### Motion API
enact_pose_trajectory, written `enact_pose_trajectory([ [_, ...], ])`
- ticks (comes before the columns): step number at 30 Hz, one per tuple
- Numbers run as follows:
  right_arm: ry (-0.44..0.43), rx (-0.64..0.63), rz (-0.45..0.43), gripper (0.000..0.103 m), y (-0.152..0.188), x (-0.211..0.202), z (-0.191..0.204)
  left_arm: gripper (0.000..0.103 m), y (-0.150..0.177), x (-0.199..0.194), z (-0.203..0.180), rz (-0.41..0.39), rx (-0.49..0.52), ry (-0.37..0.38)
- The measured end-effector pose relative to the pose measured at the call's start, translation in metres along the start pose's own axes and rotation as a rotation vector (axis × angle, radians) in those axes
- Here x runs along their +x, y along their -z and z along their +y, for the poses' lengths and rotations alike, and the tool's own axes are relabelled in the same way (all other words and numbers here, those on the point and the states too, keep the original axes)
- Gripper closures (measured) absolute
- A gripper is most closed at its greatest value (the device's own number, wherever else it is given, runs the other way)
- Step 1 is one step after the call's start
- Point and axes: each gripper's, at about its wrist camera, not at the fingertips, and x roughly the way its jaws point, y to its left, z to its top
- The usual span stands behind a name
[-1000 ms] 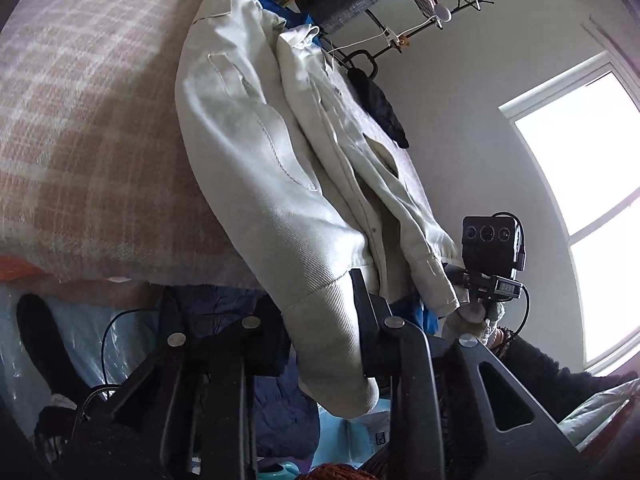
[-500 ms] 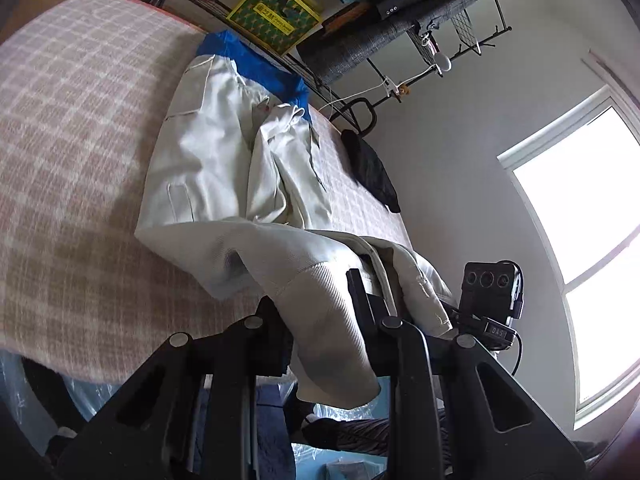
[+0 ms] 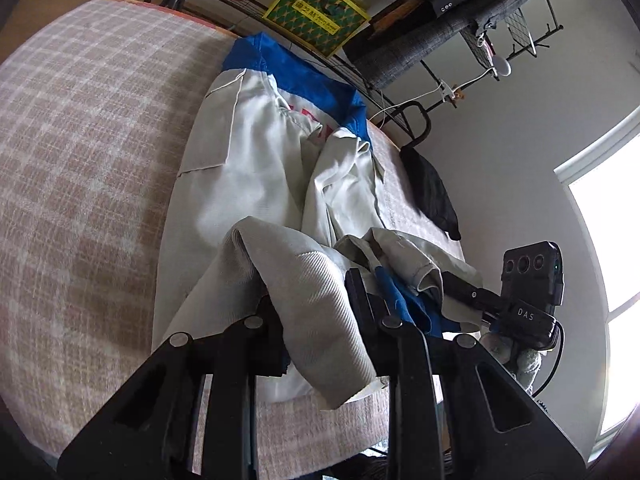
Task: Fold large clothes
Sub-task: 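Hold the hem with both grippers and fold it up toward the collar, then lay the folded hem near the blue collar and open both grippers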
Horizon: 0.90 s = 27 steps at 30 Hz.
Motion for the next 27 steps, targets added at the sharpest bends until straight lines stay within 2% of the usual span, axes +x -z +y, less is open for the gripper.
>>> enact_pose_trajectory([
  [4,0.029,0.059,-0.006,0.089,-0.015,0.014,-0.021,0.081,-0.02,0.021,0.019,0.028,-0.075,0.014],
  [9,-0.001,0.205,-0.012,0.088,-0.024,0.023,-0.056,0.08,-0.034,0.046,0.027,0.039,-0.064,-0.016],
  [15,0.018,0.214,-0.016,0.084,-0.024,0.018,-0.065,0.078,-0.043,0.055,0.033,0.051,-0.098,-0.002],
  [18,0.017,0.217,-0.013,0.076,-0.027,0.009,-0.065,0.075,-0.046,0.054,0.033,0.056,-0.112,0.003],
  [19,0.015,0.218,-0.012,0.071,-0.028,0.005,-0.065,0.073,-0.047,0.053,0.032,0.059,-0.117,0.007],
  [20,0.012,0.218,-0.019,0.063,-0.03,0.002,-0.064,0.067,-0.049,0.052,0.032,0.06,-0.126,0.016],
  [21,0.007,0.217,-0.036,0.058,-0.03,-0.004,-0.064,0.062,-0.05,0.05,0.032,0.057,-0.141,0.035],
  [22,-0.008,0.217,-0.058,0.05,-0.03,-0.011,-0.064,0.061,-0.051,0.047,0.031,0.051,-0.156,0.049],
  [25,-0.048,0.213,-0.094,0.048,-0.034,-0.026,-0.062,0.055,-0.056,0.041,0.03,0.036,-0.201,0.075],
  [27,-0.04,0.177,-0.117,0.048,-0.035,-0.037,-0.056,0.052,-0.061,0.036,0.026,0.018,-0.201,0.077],
])
